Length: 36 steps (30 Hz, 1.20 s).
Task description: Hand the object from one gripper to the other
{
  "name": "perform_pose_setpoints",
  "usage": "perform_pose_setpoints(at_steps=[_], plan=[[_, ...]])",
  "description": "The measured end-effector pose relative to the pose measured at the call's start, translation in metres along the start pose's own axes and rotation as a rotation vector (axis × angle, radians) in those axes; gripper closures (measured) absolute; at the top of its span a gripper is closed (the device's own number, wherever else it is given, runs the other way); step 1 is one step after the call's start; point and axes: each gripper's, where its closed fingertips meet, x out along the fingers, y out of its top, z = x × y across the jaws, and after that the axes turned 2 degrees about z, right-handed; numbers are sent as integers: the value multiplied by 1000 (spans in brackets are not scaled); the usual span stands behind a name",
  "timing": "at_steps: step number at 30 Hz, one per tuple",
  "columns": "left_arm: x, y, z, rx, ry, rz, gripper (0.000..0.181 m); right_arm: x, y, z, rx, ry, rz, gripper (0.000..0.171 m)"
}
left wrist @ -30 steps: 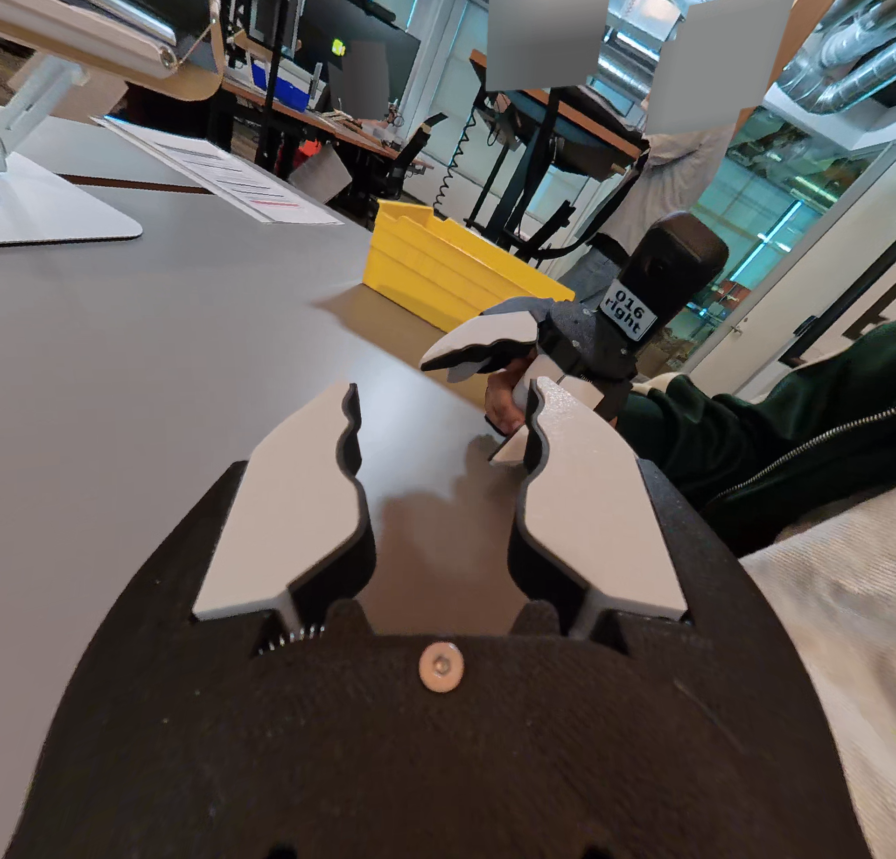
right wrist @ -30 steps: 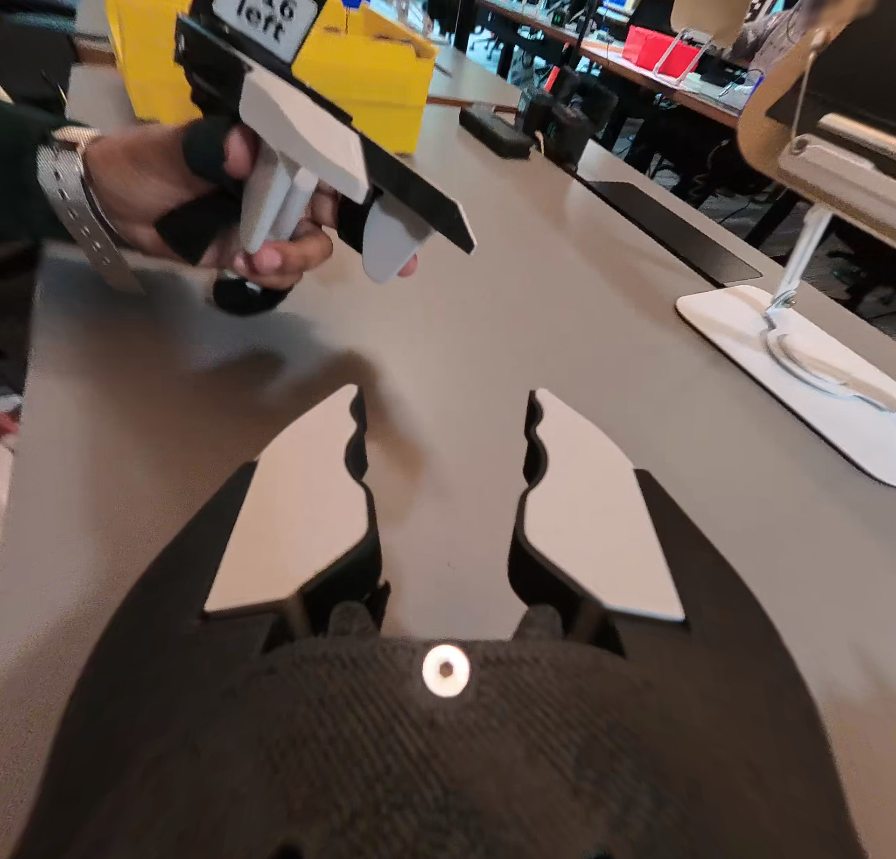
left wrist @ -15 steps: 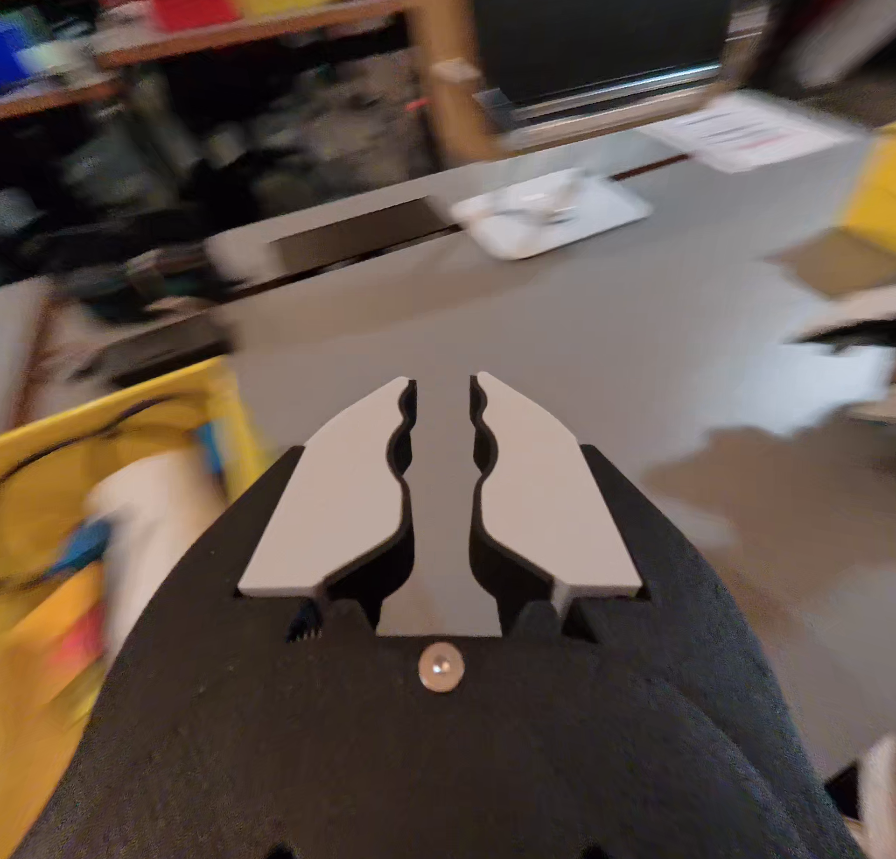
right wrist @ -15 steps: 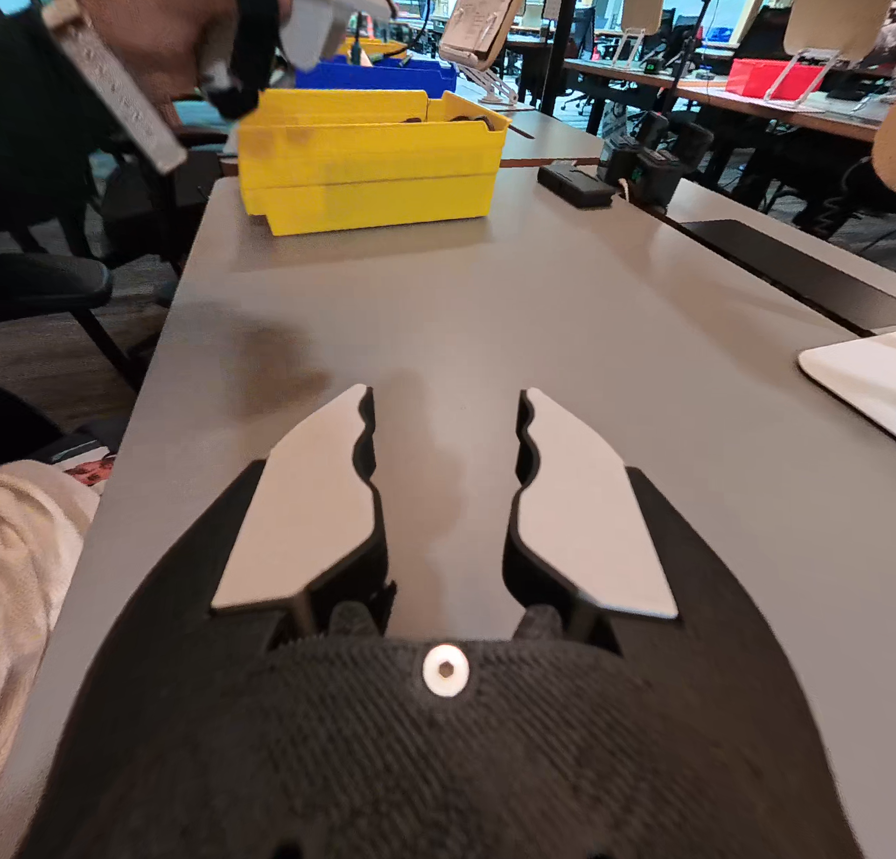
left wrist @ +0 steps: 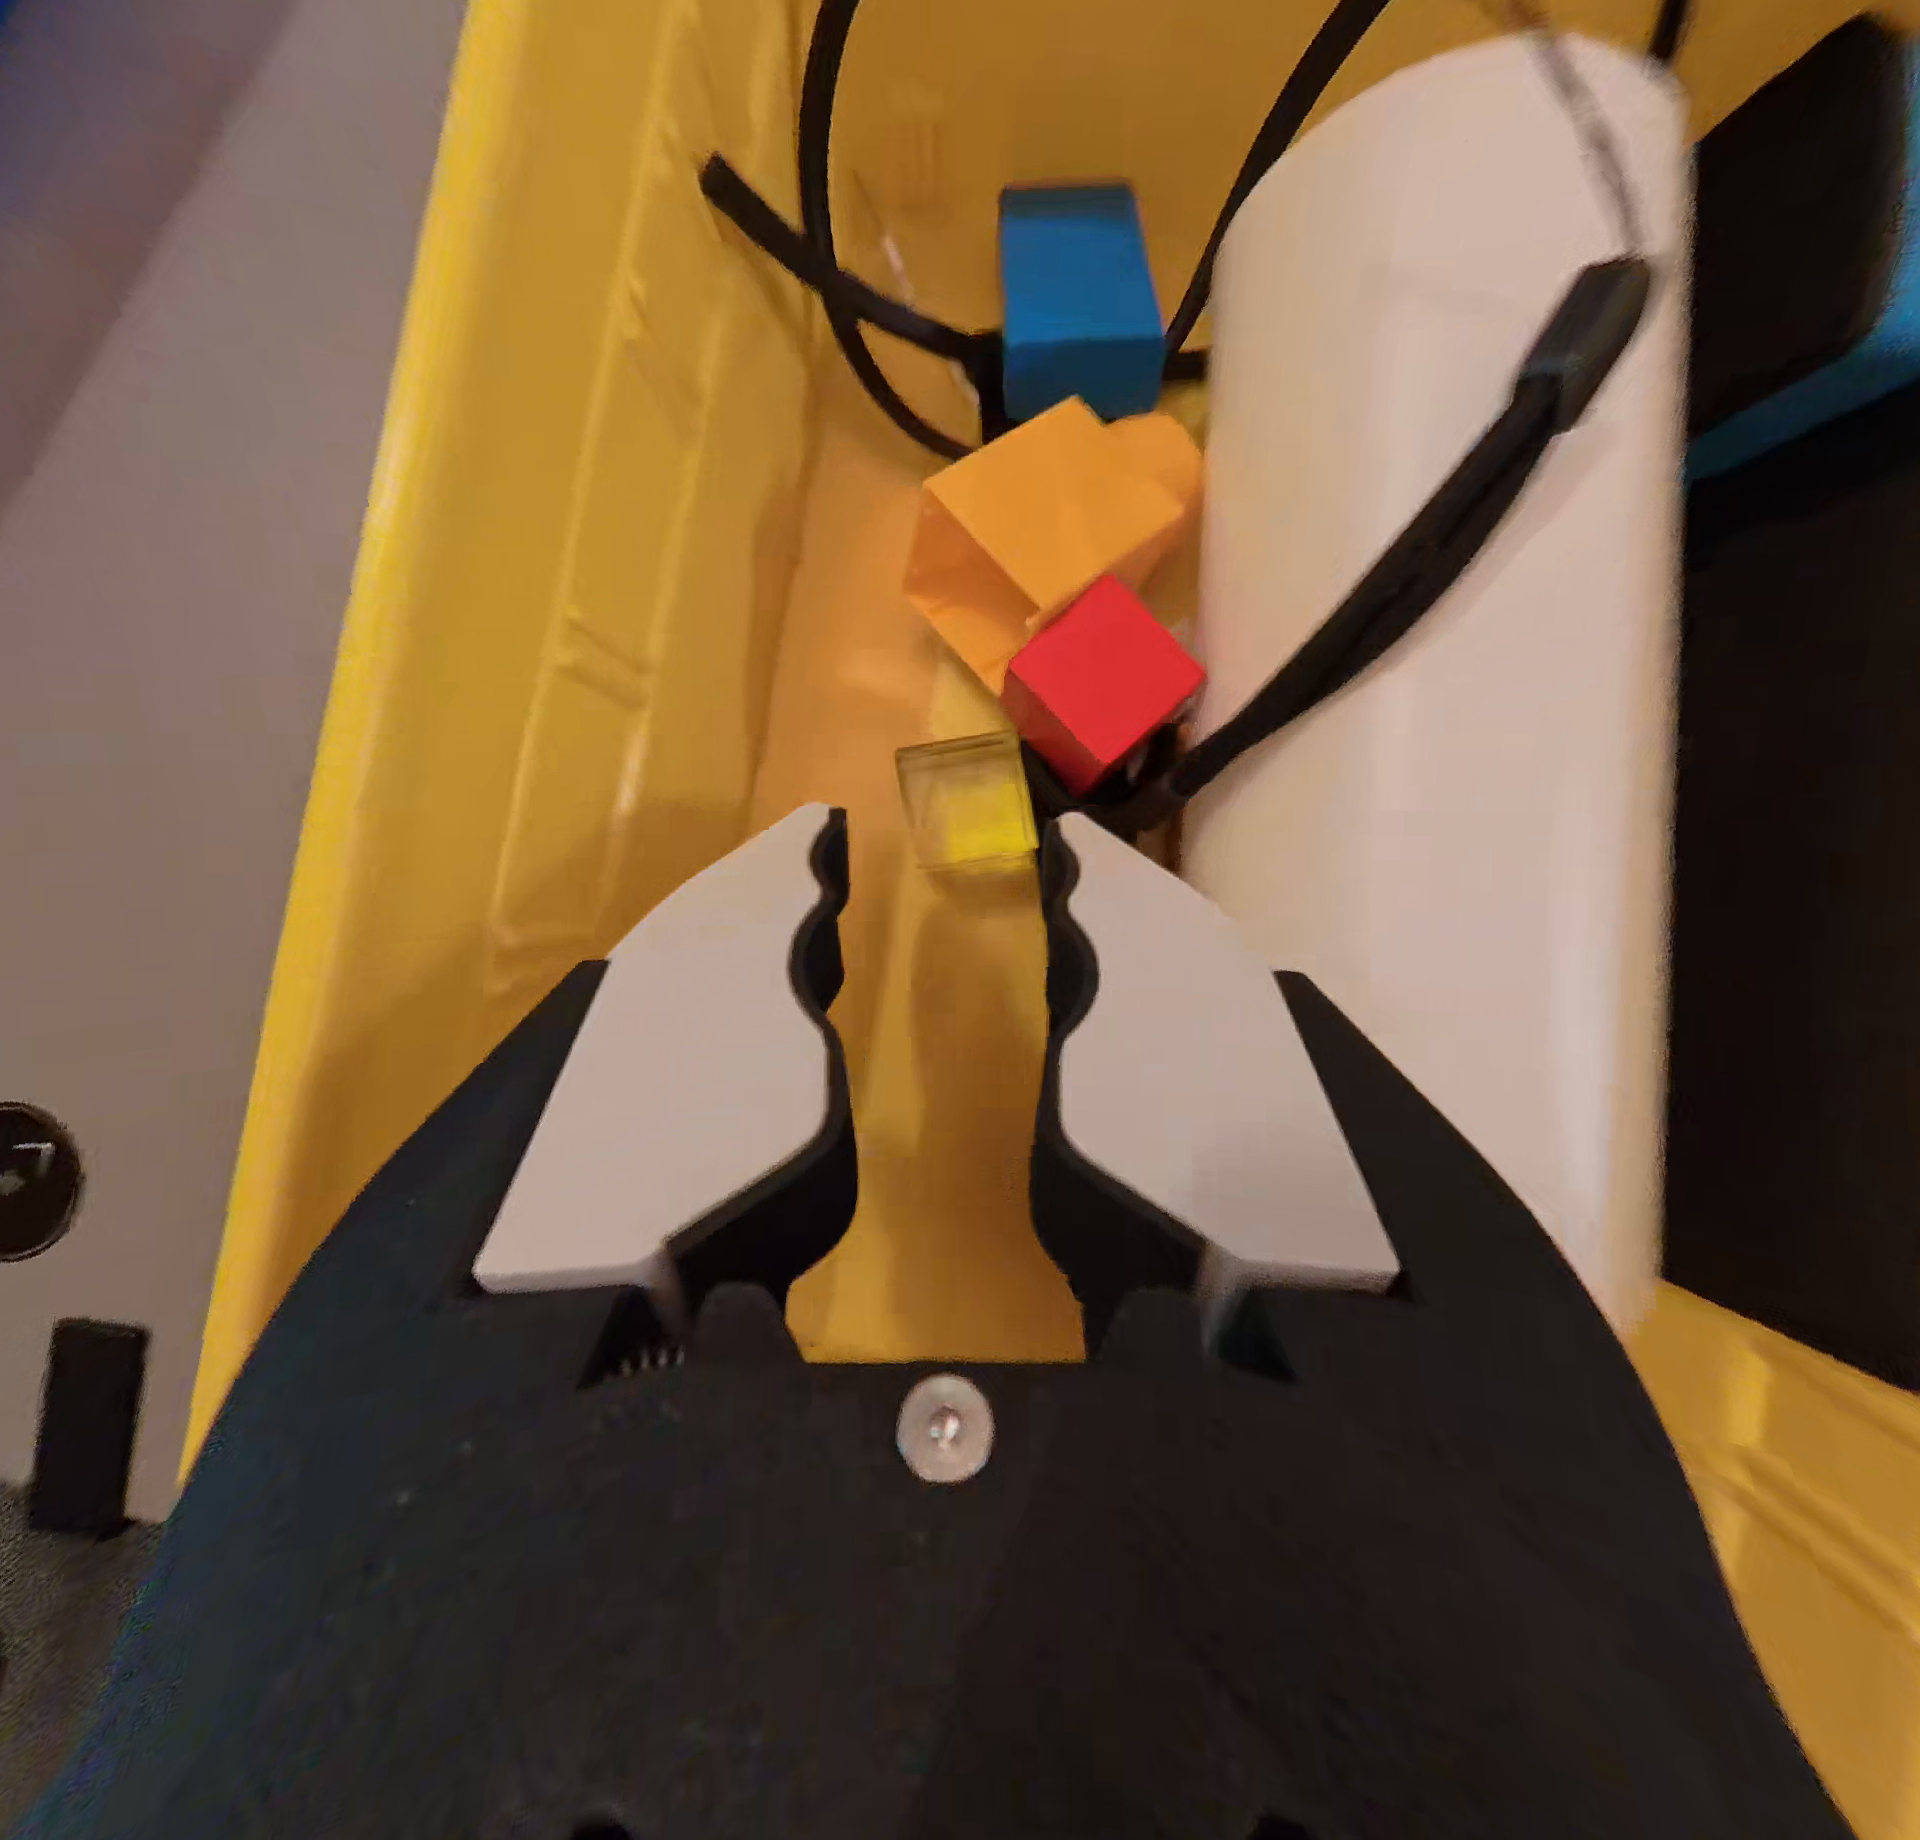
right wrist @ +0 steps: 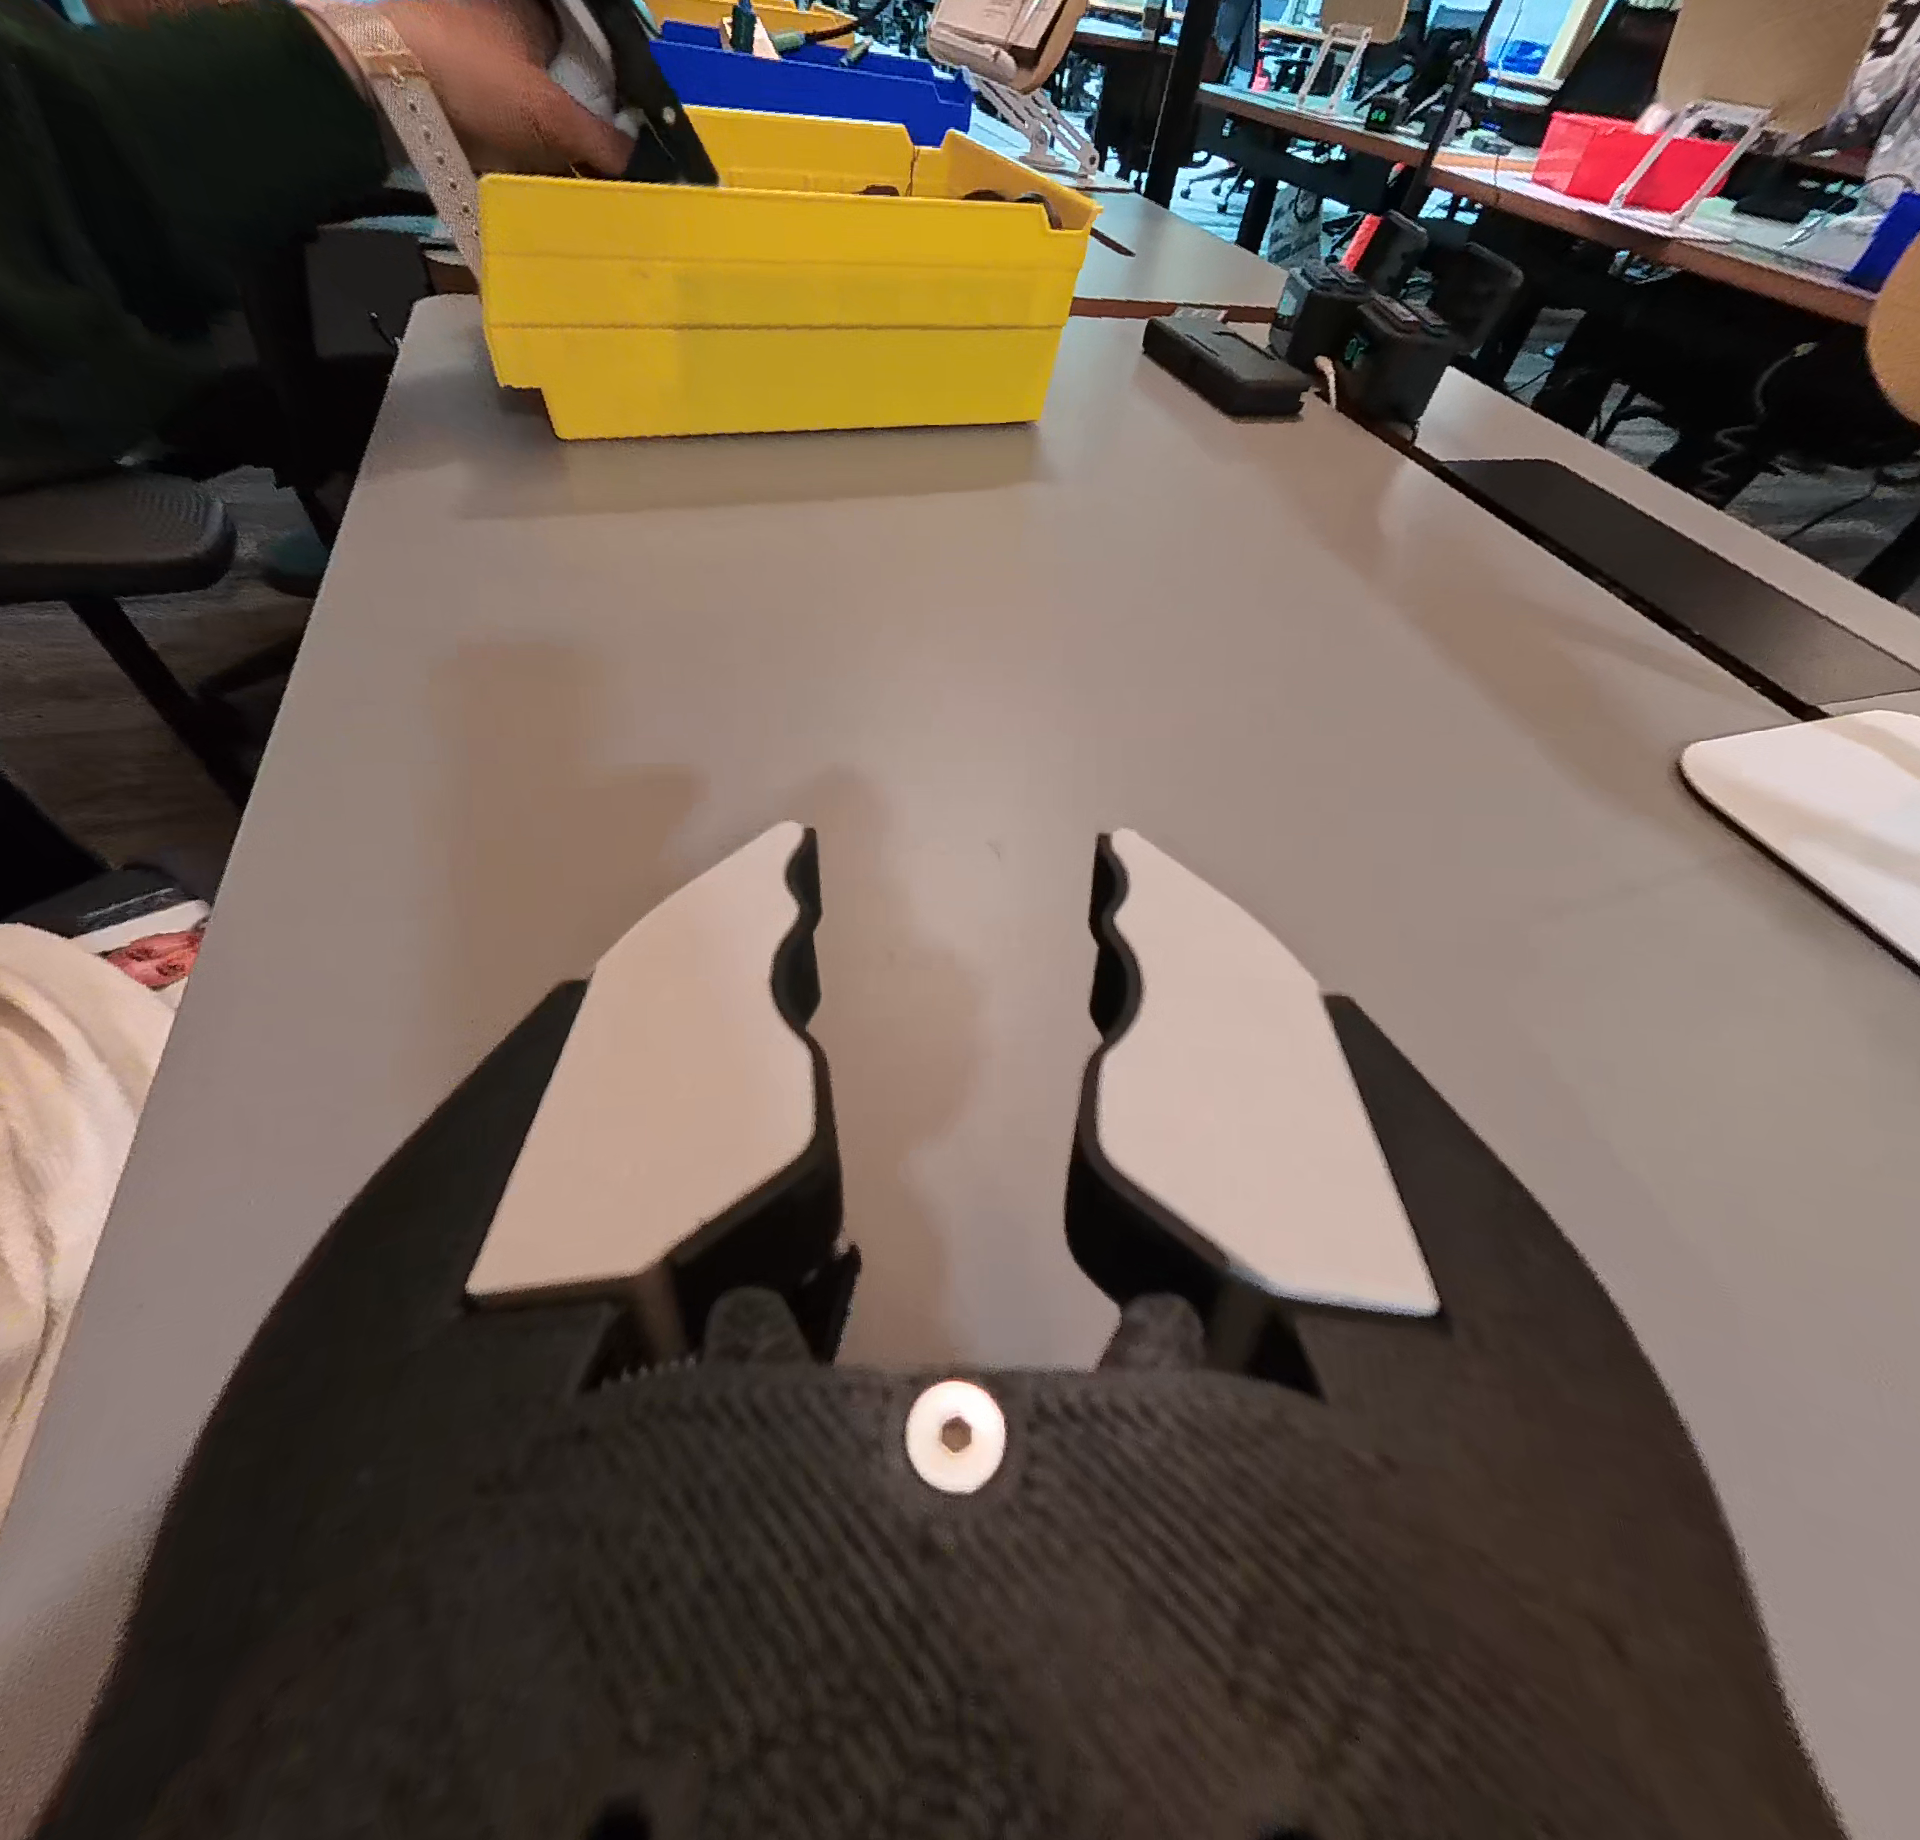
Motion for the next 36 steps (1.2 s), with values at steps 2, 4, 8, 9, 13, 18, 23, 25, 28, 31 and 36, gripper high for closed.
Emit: perform_pose_setpoints(at_steps=[2,4,8,9,13,18,23,25,28,31,36], plan=[[10,-4,-8,31,42,-40,141,-3,-2,1,-9,-16,-12,121],[13,0,-6,-12,-7,-29,143,-6,-5,1,-17,-30,-25,120],[15,-3,-4,-100,-111,-61,138,-13,-9,1,-33,-54,-43,120],[16,-3,-4,-107,-117,-65,136,-15,-10,1,-34,-59,-46,120],[18,-5,-1,-122,-142,-97,134,-21,-11,3,-20,-73,-45,121],[22,-14,-11,-86,-52,-154,154,-26,-11,4,-2,-83,-40,121],[19,-9,-8,-65,-84,-129,154,-25,-12,4,-1,-82,-46,122],[-1,10,-13,-74,-65,-32,154,-25,-12,4,-4,-83,-48,122],[-57,58,-2,-64,-106,214,154,-24,-13,5,-2,-86,-54,124],[-131,107,70,-38,-447,504,154,-23,-13,8,-4,-103,-56,125],[-208,113,235,89,-1056,645,154,-29,-6,18,-12,-183,-24,117]])
